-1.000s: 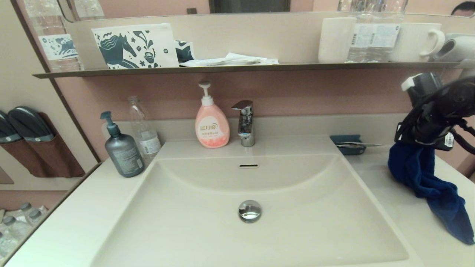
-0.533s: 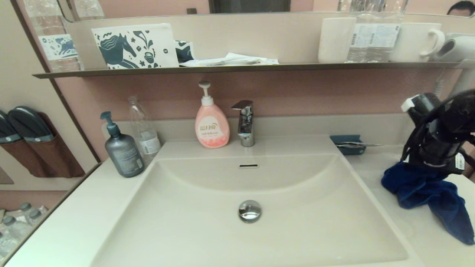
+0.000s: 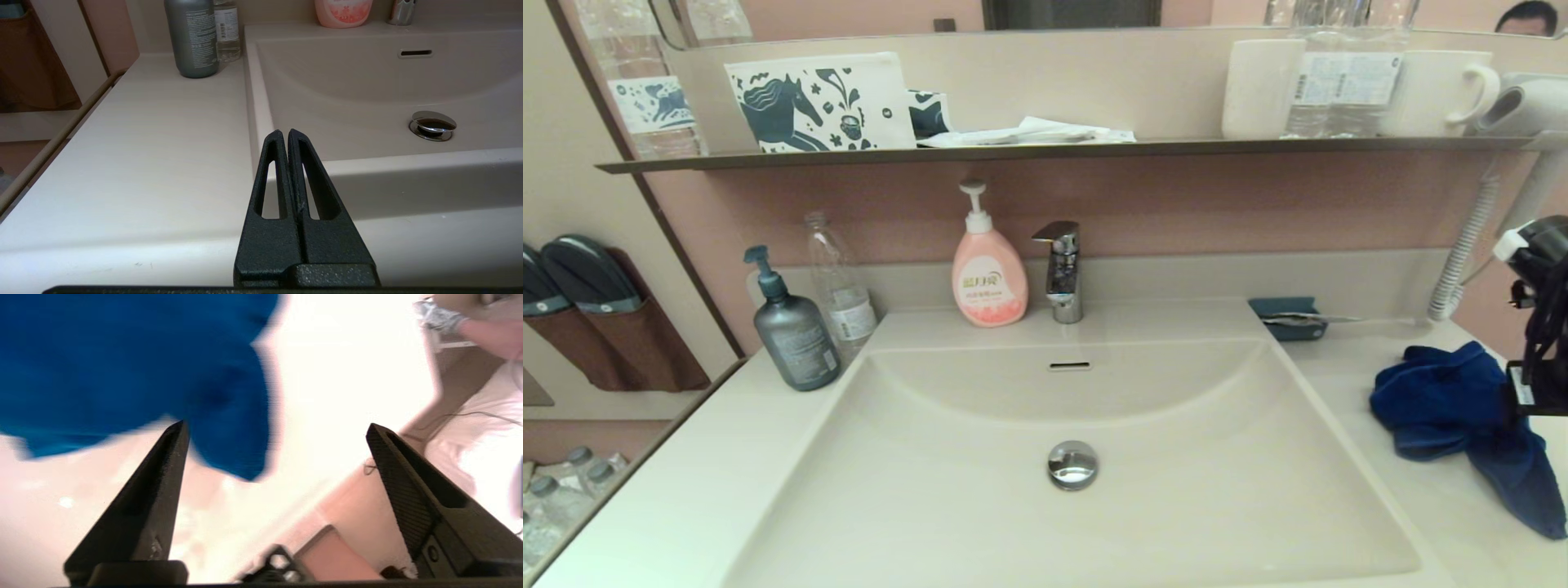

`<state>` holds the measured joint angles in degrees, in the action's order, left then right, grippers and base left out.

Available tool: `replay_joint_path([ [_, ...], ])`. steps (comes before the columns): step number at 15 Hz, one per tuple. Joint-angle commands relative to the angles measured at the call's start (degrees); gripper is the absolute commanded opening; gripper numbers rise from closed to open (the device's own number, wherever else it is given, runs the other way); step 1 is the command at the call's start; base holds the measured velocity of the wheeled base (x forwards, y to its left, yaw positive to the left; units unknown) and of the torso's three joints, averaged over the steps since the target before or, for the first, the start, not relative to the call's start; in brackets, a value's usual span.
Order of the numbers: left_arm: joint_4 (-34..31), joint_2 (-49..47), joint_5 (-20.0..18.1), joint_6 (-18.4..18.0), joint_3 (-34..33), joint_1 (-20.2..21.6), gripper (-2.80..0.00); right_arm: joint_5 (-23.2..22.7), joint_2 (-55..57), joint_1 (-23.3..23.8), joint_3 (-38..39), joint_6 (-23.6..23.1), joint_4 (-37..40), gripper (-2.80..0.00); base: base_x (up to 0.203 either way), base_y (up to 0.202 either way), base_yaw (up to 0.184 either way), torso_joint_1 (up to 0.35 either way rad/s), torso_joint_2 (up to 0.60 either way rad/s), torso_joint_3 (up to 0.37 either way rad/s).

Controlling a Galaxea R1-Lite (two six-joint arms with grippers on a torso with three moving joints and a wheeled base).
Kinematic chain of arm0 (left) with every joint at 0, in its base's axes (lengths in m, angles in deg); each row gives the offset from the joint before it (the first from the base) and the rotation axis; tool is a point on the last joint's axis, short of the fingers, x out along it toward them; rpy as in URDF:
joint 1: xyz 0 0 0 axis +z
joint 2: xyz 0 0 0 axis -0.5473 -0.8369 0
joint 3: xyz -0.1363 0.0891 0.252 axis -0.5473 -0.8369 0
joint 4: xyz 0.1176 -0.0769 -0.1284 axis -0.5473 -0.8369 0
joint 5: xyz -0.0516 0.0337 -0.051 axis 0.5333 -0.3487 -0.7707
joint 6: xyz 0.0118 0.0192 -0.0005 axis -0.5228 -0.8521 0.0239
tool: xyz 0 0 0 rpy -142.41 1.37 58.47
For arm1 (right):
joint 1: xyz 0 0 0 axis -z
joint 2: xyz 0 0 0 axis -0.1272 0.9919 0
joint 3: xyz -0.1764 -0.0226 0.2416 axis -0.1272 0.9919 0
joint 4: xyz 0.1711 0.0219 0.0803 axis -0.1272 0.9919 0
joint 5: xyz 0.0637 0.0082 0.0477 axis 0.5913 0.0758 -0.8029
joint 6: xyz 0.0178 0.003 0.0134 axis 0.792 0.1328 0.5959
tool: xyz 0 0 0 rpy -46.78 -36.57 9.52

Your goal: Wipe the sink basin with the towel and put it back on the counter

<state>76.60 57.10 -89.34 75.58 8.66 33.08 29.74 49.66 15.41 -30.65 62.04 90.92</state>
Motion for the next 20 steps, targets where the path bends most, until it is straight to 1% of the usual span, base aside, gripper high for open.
replay_joint_path([
  [1, 0.05, -0.05, -0.01, -0.01, 0.00, 0.01, -2.80, 0.08, -4.96, 1.36, 0.15, -0.93, 1.19, 0.00, 0.000, 0.000, 0.000, 0.000, 0.00, 0.000],
  [2, 0.05, 0.02, -0.01, -0.01, 0.00, 0.01, -2.80, 0.01, -6.42, 1.75, 0.22, -1.37, 2.17, 0.00, 0.000, 0.000, 0.000, 0.000, 0.00, 0.000],
  [3, 0.05, -0.06, -0.01, -0.01, 0.00, 0.01, -2.80, -0.07, -7.78, 2.03, 0.56, -2.21, 2.74, -2.80, 0.000, 0.000, 0.000, 0.000, 0.00, 0.000],
  [6, 0.05, -0.06, -0.01, -0.01, 0.00, 0.01, -2.80, -0.57, -11.61, 2.18, 2.04, -2.57, 2.70, -2.80, 0.000, 0.000, 0.000, 0.000, 0.00, 0.000],
  [7, 0.05, -0.06, -0.01, -0.01, 0.00, 0.01, -2.80, -1.50, -13.44, 1.80, 2.72, -2.64, 2.75, -2.80, 0.000, 0.000, 0.000, 0.000, 0.00, 0.000],
  [9, 0.05, -0.02, -0.01, -0.01, 0.00, 0.01, -2.80, -6.96, -18.06, 0.69, 4.26, -2.68, 2.84, -2.80, 0.000, 0.000, 0.000, 0.000, 0.00, 0.000],
  [11, 0.05, -0.06, -0.01, -0.01, 0.00, 0.01, -2.80, -14.69, -25.89, -1.38, 6.72, -2.65, 2.94, -2.80, 0.000, 0.000, 0.000, 0.000, 0.00, 0.000],
  [13, 0.05, -0.06, -0.01, -0.01, 0.00, 0.01, -2.80, -20.36, -35.04, -5.90, 10.18, -2.45, 3.00, -2.80, 0.000, 0.000, 0.000, 0.000, 0.00, 0.000],
  [14, 0.05, -0.02, -0.01, -0.01, 0.00, 0.01, -2.80, -21.95, -39.70, -9.01, 12.02, -2.02, 3.02, -2.80, 0.000, 0.000, 0.000, 0.000, 0.00, 0.000],
  [15, 0.05, -0.03, -0.01, -0.01, 0.00, 0.01, -2.80, -22.90, -44.13, -11.66, 13.27, -1.03, 3.08, -2.80, 0.000, 0.000, 0.000, 0.000, 0.00, 0.000],
  [17, 0.05, -0.06, -0.01, -0.01, 0.00, 0.01, -2.80, -23.97, -53.18, -14.58, 14.75, 1.60, 4.71, -2.80, 0.000, 0.000, 0.000, 0.000, 0.00, 0.000],
  [19, 0.05, -0.02, -0.01, -0.01, 0.00, 0.01, -2.80, -23.58, -61.41, -14.81, 15.38, 2.84, 8.22, -2.80, 0.000, 0.000, 0.000, 0.000, 0.00, 0.000],
  [20, 0.05, -0.06, -0.01, -0.01, 0.00, 0.01, -2.80, -22.23, -65.30, -12.98, 16.00, 3.17, 9.71, -2.80, 0.000, 0.000, 0.000, 0.000, 0.00, 0.000],
])
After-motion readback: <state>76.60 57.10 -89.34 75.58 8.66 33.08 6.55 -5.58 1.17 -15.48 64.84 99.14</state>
